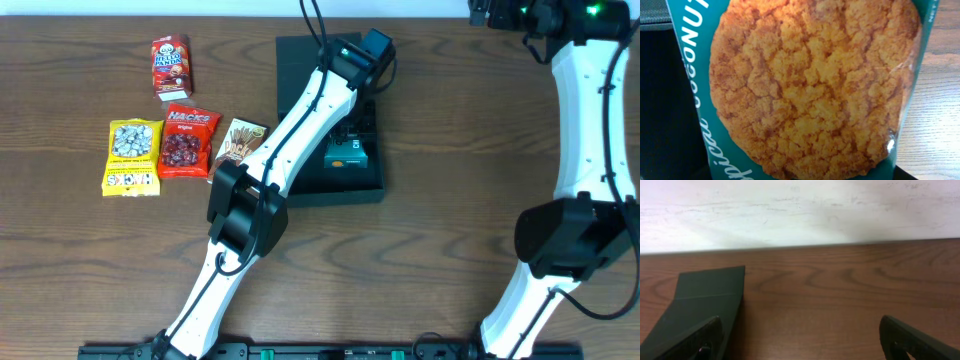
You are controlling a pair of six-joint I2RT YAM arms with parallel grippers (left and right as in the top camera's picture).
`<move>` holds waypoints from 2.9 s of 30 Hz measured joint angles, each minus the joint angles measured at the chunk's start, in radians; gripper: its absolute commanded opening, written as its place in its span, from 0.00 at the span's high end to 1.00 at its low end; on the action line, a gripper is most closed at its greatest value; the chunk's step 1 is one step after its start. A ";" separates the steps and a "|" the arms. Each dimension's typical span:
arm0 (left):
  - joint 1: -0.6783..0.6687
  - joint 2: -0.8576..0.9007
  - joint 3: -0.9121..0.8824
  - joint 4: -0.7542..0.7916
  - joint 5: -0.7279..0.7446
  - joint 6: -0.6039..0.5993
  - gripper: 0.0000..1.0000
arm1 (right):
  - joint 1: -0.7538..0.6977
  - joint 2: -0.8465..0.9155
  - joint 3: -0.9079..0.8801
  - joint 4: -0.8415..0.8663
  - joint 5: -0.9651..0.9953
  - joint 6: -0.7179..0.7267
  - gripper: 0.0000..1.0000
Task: Pack container
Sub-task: 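Carry the teal cookie box right over the black box with the left gripper, then lower the teal cookie box into the black box and open the left gripper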
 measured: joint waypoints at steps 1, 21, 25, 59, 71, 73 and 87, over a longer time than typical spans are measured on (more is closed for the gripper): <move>0.000 -0.002 0.000 0.001 0.000 -0.002 0.54 | 0.000 0.000 0.000 -0.001 0.000 0.000 0.01; -0.045 -0.101 0.000 -0.124 -0.057 -0.064 0.59 | 0.000 0.000 0.000 0.000 0.000 0.000 0.01; -0.089 -0.101 0.000 -0.141 -0.100 -0.085 0.61 | 0.000 0.000 0.000 -0.012 0.000 0.000 0.01; -0.016 -0.126 -0.052 -0.146 -0.090 -0.035 0.68 | -0.055 0.000 0.000 -0.035 -0.038 -0.013 0.01; 0.025 -0.296 -0.057 -0.177 -0.143 0.024 0.74 | -0.058 0.000 0.000 -0.050 -0.049 -0.013 0.01; 0.038 -0.348 -0.134 -0.170 -0.148 0.024 0.71 | -0.057 0.000 0.000 -0.050 -0.050 -0.013 0.01; 0.121 -0.702 -0.771 0.297 -0.092 0.035 0.59 | 0.004 0.000 0.000 -0.072 -0.051 -0.013 0.01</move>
